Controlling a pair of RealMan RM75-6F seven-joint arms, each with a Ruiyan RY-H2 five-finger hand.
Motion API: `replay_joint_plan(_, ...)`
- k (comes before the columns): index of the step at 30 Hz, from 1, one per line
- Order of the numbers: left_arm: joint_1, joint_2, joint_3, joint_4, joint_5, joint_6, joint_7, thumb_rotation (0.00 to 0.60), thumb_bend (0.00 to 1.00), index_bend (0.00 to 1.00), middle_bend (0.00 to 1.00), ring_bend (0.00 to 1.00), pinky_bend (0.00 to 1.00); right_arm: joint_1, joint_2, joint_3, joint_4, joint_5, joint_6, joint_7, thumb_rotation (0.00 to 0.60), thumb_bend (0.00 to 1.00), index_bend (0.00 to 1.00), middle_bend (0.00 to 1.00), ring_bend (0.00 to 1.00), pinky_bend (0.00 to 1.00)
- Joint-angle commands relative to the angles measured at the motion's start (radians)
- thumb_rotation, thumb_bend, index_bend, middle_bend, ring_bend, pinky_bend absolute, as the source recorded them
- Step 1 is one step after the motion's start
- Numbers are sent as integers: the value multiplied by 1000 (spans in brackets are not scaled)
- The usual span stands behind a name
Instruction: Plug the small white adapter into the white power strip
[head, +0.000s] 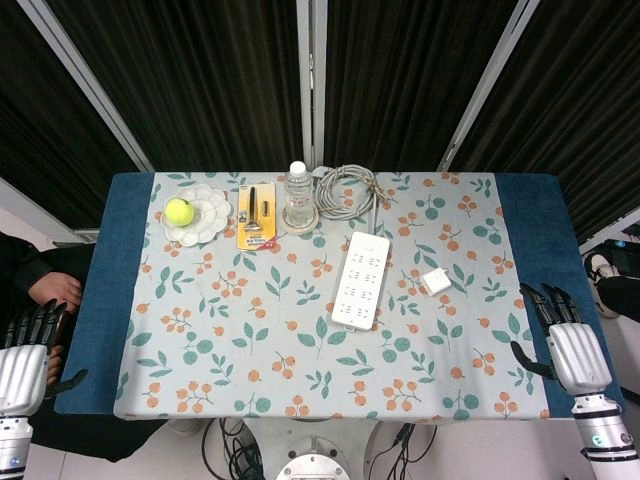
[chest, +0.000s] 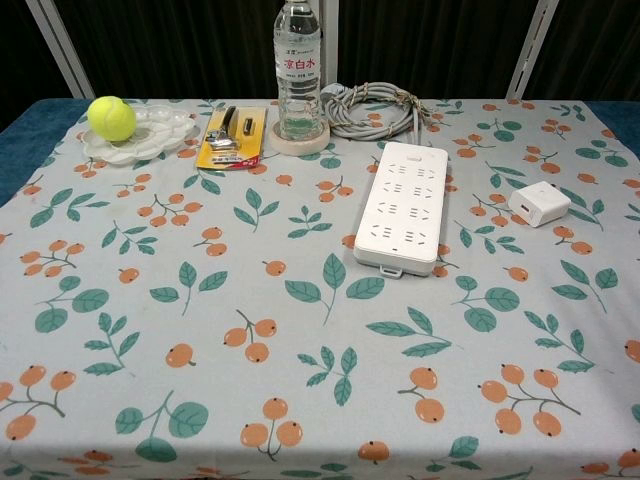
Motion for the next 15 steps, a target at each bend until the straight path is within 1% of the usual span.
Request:
replay_joint_plan(1,-3,-1,-1,4,-4,-6,-3,600,80,65,0,0,0,3,-1,1,-2,3,-4,-4,600,268,43,142,0,0)
replay_joint_plan(7,-5,-3,-1,4,-3,-7,-1,600,81,65,0,0,0,15,0,-1,-6,-3,-23,-9,600,269,44,142,0,0)
replay_joint_plan(9,-4,-2,0,3,-2,-5,0,600,81,65,0,0,0,33,2,-5,-9,-18,-49,-7,600,261,43,145,0,0)
replay_joint_plan(11,-3,-1,1,1,0,-2,1,600,81,65,0,0,0,67,6,-10,-15,-36,-100,-5,600,248,43,157,0,0)
replay_joint_plan(13,-1,-1,2,1,3,3,0,600,81,65,0,0,0,122,4,-9,-25,-59,-175,-12,600,238,43,176,0,0)
replay_joint_plan(15,2,-3,3,1,5,8,-1,600,81,65,0,0,0,188,-7,3,-38,-73,-258,-17,600,238,43,192,0,0)
